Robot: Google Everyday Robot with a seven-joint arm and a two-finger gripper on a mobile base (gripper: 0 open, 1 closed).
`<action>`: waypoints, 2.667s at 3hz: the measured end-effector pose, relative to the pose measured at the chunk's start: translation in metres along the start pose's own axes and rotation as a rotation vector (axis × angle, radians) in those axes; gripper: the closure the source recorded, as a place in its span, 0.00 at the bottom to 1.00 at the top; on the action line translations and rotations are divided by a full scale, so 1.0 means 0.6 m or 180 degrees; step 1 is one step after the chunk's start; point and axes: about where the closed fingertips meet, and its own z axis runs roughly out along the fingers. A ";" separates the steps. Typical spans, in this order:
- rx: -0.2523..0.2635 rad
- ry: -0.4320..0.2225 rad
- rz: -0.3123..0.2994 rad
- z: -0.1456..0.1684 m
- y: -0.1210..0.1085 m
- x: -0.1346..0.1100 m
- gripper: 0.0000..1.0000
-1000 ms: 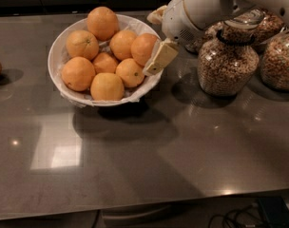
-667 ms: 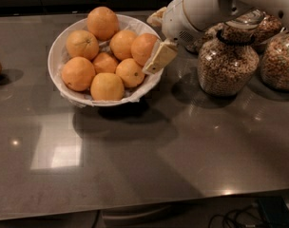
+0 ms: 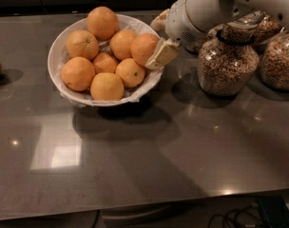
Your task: Pick orange from white bowl
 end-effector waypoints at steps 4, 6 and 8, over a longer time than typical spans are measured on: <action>-0.0226 0.0013 -0.0078 0.054 0.011 -0.008 0.28; -0.0332 0.0033 -0.0092 0.067 0.020 -0.011 0.69; -0.0332 0.0031 -0.0092 0.063 0.018 -0.009 1.00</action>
Offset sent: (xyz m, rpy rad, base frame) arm 0.0165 0.0036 -0.0124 -0.0119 0.0162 0.0047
